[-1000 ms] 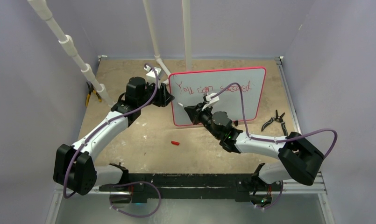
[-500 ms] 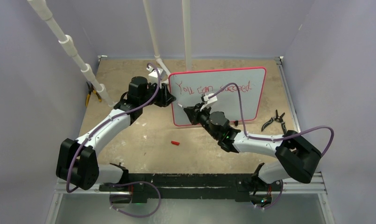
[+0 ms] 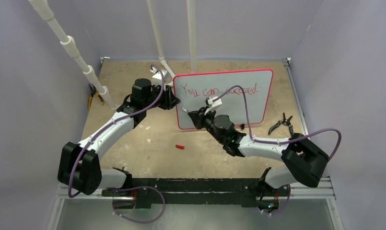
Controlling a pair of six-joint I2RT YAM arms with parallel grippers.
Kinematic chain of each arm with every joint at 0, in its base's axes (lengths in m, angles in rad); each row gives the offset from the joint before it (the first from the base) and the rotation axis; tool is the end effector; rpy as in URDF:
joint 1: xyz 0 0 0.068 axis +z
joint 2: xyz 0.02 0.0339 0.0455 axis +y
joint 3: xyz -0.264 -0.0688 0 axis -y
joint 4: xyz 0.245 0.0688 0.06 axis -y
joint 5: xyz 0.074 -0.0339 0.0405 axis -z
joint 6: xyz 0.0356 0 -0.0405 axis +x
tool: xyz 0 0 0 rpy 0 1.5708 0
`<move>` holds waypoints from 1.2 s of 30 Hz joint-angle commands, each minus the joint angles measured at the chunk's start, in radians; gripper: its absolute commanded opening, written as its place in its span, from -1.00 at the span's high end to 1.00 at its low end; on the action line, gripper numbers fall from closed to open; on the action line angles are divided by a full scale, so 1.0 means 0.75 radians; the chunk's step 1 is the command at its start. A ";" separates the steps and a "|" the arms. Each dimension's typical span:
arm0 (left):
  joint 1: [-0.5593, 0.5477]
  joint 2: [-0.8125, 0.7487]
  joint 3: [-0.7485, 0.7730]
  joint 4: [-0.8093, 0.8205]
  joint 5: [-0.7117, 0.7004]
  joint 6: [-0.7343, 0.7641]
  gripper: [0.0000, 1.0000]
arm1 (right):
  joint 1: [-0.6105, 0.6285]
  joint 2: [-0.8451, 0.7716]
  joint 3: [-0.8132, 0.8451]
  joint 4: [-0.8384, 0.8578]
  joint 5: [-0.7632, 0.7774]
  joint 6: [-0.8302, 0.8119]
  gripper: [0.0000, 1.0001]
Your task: Write a sentence on the whiteboard
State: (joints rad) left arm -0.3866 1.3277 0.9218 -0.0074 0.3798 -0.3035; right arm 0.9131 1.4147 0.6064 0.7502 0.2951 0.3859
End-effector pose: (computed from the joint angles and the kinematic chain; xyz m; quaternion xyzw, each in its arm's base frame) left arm 0.2759 -0.1266 0.2851 0.1373 0.8171 -0.3304 0.4520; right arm 0.1912 0.2307 0.2323 -0.0901 0.7209 0.3254 0.6053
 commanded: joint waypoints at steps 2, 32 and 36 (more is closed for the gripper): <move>-0.001 0.003 0.013 0.066 0.048 -0.015 0.48 | -0.007 0.002 0.029 -0.050 0.051 -0.001 1.00; -0.002 0.006 0.013 0.065 0.050 -0.015 0.49 | -0.007 -0.073 0.023 0.078 0.201 0.013 1.00; -0.002 0.006 0.013 0.065 0.050 -0.016 0.49 | -0.007 -0.088 0.011 0.057 0.234 0.022 1.00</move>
State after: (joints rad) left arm -0.3866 1.3285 0.9218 -0.0055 0.3798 -0.3035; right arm 0.9180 1.3808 0.6064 0.7677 0.3748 0.4034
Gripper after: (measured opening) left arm 0.256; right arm 0.115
